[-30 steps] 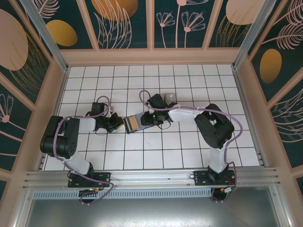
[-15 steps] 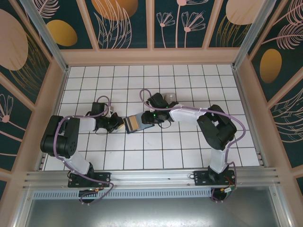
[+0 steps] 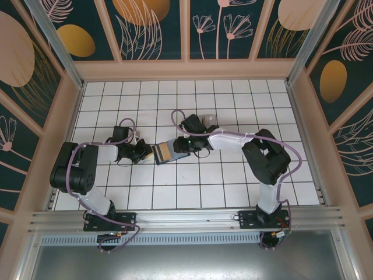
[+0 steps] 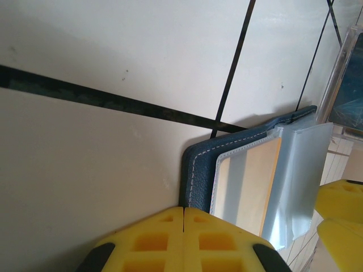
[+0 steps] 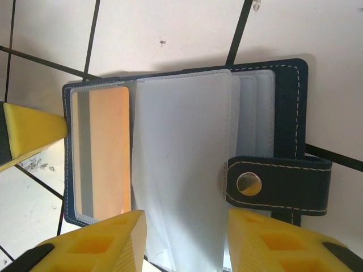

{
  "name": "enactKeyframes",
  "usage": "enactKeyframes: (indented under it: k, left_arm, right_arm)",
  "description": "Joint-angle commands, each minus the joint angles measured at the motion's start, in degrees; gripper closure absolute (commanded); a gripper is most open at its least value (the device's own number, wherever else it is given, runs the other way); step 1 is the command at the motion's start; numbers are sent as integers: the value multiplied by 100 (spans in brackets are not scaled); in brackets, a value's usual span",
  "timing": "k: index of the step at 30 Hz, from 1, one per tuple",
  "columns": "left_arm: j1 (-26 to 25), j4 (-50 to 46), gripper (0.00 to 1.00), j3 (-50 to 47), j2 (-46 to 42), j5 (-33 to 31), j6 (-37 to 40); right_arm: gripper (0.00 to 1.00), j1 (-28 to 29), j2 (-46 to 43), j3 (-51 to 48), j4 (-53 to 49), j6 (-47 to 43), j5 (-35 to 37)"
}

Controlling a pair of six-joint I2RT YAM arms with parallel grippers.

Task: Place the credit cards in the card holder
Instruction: Flip over the card slot in the card holder.

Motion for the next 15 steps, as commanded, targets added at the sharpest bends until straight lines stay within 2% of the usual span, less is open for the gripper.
enactKeyframes:
  k: [1,9,15]
  left_arm:
    - [-32,-224,100,8,234,10,77]
    - [-32,-219,100,-9,216,3,79]
    - [-36,-247,100,7,230,21,84]
  right_arm:
    - [59,47,150,202,2,-129,-53]
    - [65,64,230,251,87,-117,-186]
    - [66,64,173,187,306,-120,-468]
